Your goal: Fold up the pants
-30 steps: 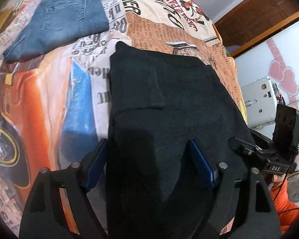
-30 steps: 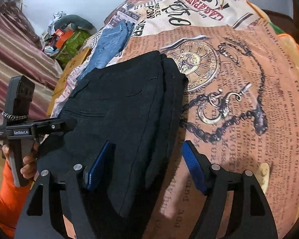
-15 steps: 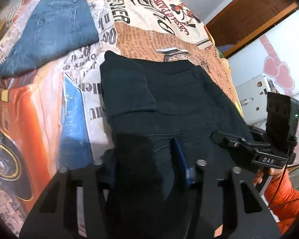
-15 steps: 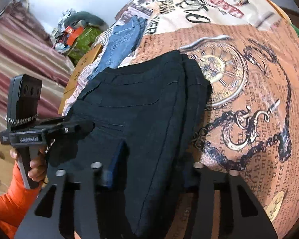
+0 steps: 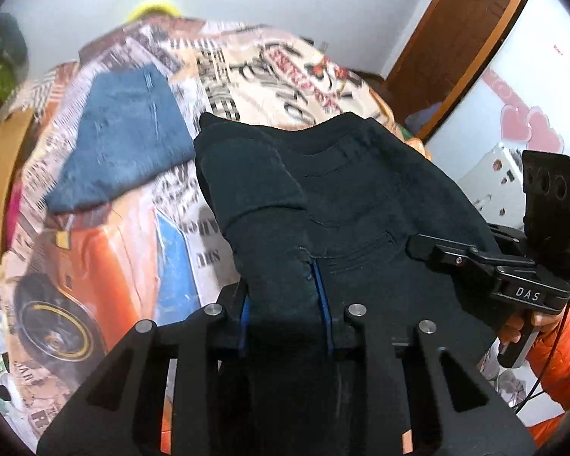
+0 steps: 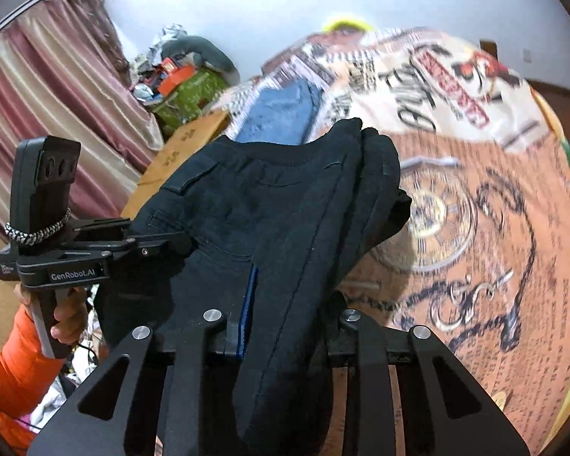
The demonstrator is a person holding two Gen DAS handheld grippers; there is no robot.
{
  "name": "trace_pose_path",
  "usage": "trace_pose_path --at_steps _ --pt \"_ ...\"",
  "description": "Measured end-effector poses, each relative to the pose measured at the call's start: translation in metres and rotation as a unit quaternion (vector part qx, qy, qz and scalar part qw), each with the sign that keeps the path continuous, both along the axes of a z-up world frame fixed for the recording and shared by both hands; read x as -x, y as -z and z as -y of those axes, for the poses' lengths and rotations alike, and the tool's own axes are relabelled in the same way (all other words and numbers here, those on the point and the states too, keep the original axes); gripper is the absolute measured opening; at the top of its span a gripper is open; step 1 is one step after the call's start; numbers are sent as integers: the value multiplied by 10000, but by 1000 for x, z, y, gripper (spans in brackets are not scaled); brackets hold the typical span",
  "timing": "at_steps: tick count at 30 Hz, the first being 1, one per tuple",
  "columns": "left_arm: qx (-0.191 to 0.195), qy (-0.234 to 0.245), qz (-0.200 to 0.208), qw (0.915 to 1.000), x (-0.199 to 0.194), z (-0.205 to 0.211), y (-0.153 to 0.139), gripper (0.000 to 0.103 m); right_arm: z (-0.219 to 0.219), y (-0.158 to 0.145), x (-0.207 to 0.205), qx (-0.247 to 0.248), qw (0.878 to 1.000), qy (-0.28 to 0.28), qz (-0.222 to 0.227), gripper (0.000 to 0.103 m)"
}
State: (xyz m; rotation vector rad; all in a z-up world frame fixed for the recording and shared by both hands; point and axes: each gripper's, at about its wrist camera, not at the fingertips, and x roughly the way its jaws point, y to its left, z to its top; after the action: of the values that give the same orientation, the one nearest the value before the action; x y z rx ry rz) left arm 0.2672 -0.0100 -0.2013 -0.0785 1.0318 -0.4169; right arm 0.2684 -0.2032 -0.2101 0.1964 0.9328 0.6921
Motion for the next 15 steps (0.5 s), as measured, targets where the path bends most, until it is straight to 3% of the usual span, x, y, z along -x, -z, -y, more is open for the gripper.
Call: trace_pose_path --at_steps 10,15 --pt "-115 -250 895 9956 -10 -30 -62 28 -30 -54 -21 -74 9965 -184 814 23" --pt "-159 -422 1237 9913 -26 -51 -79 28 -53 -72 -44 -112 9934 -276 1111 23"
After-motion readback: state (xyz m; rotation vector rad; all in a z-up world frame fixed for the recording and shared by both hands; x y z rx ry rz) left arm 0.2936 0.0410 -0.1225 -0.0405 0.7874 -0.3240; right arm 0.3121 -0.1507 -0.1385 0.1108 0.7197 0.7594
